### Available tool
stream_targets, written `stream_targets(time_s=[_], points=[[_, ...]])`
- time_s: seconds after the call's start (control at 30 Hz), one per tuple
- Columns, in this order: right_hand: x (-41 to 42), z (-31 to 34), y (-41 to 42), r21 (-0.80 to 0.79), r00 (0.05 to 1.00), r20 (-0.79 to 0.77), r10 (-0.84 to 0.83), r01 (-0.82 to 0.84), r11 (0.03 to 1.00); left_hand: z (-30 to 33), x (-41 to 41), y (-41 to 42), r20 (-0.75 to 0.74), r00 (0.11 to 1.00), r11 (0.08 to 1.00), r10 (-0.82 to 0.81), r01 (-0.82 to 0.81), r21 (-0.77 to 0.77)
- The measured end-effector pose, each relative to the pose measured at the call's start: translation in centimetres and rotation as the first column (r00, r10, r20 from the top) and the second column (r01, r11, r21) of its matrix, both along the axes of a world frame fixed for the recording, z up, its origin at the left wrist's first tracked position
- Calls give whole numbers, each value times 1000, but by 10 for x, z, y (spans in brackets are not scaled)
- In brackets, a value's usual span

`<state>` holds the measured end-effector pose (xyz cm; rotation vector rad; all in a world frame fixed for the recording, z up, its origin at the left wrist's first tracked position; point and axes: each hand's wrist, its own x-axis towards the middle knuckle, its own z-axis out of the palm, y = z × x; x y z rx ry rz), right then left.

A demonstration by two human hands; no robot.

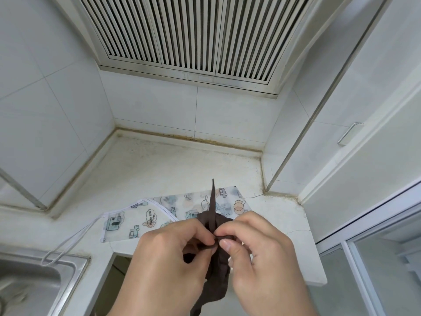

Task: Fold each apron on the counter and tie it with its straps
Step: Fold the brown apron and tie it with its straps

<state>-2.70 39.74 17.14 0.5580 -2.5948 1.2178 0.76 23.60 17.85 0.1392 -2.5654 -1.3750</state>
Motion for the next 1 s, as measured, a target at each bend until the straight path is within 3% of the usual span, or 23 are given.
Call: stream_targets(time_s=[0.17, 0.53, 0.73, 0.87, 1.0], points=[[-2, 4, 0, -8, 995, 101, 13, -12, 1000, -9, -3, 2, -183, 983, 986, 16, -45, -158], [-10, 9, 4, -83, 900, 431, 67, -35, 996, -28, -9, 1, -354, 933, 960, -69, -35, -279], [-15, 17, 9, -159, 768, 625, 138, -48, 986, -24, -6, 5, -306, 952, 974, -14, -56, -218], [-17, 20, 8, -333, 679, 712, 180, 99, 938, -21, -1, 15, -160, 974, 986, 162, -153, 66], [-17, 22, 7, -431, 685, 690, 235, 129, 893, -11, 2, 14, -330, 942, 997, 60, -75, -34]])
